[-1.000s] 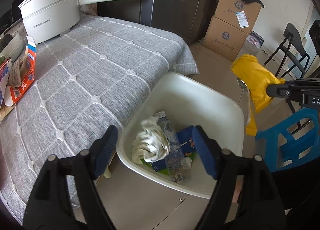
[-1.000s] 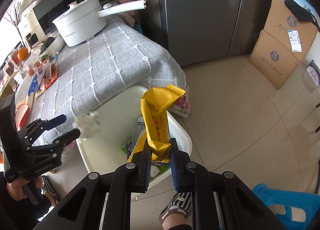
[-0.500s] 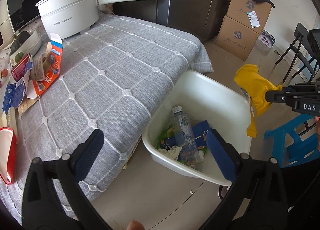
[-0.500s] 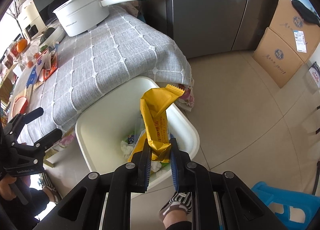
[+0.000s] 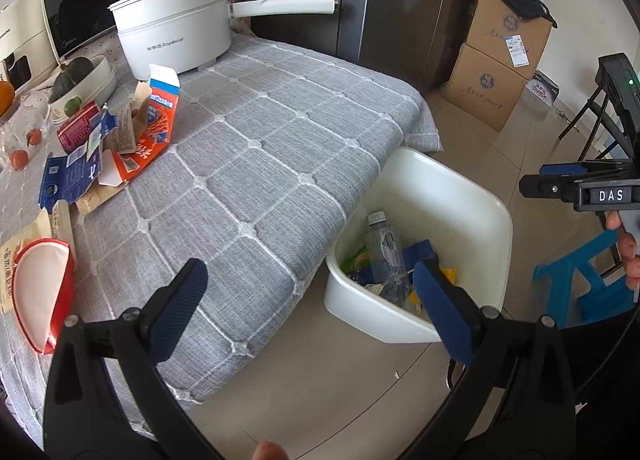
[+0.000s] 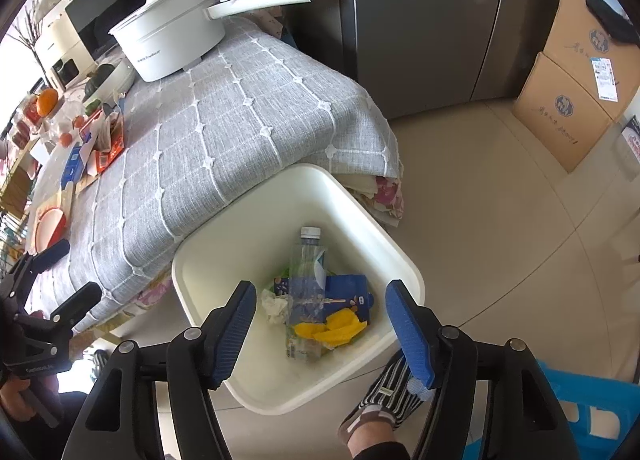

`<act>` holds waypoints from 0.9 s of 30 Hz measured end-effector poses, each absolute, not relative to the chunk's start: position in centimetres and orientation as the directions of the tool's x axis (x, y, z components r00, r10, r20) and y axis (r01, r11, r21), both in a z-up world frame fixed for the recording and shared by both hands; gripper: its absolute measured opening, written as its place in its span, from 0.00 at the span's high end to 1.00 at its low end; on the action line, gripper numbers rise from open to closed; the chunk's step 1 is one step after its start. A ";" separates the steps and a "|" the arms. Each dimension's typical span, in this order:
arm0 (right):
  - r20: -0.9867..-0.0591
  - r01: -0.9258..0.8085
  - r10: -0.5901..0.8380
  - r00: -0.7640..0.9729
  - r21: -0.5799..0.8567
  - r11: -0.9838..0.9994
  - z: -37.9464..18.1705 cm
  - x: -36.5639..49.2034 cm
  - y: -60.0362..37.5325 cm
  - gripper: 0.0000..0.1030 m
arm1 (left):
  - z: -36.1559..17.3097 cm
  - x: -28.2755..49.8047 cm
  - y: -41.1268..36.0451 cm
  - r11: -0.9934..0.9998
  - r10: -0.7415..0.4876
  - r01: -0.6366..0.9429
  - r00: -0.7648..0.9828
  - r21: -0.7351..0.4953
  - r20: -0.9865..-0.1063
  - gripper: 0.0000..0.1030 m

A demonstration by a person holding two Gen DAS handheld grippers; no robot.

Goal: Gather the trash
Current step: 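Carry the cloth and yellow wrapper over the white bin and open both grippers, then grasp the red-rimmed white paper bowl on the table with the left gripper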

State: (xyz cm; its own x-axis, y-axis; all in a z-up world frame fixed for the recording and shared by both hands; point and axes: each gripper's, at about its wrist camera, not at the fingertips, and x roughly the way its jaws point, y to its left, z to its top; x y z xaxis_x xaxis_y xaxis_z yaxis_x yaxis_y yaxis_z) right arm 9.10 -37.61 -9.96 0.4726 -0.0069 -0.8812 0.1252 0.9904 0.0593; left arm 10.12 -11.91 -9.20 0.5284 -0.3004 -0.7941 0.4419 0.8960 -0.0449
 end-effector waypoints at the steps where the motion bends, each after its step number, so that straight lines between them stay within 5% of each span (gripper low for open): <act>1: -0.880 0.123 -0.005 0.474 0.061 0.991 -9.9 9.2 -37.4 0.33 | -9.1 10.1 -11.6 0.898 -0.296 0.439 0.531 -0.042 -0.794 0.01; 27: -0.875 -0.020 0.043 0.482 0.039 0.999 -9.0 12.7 -27.3 0.25 | -10.8 12.3 5.8 0.989 -0.023 0.134 0.550 0.060 -0.835 0.01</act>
State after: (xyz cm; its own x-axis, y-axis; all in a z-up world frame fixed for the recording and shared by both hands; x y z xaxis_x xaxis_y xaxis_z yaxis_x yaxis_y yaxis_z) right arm 12.73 -27.30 -8.95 0.4823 0.0433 -0.8750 -0.0195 0.9991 0.0387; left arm 12.29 5.80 -10.76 0.5503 -0.0235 -0.8347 0.1337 0.9892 0.0603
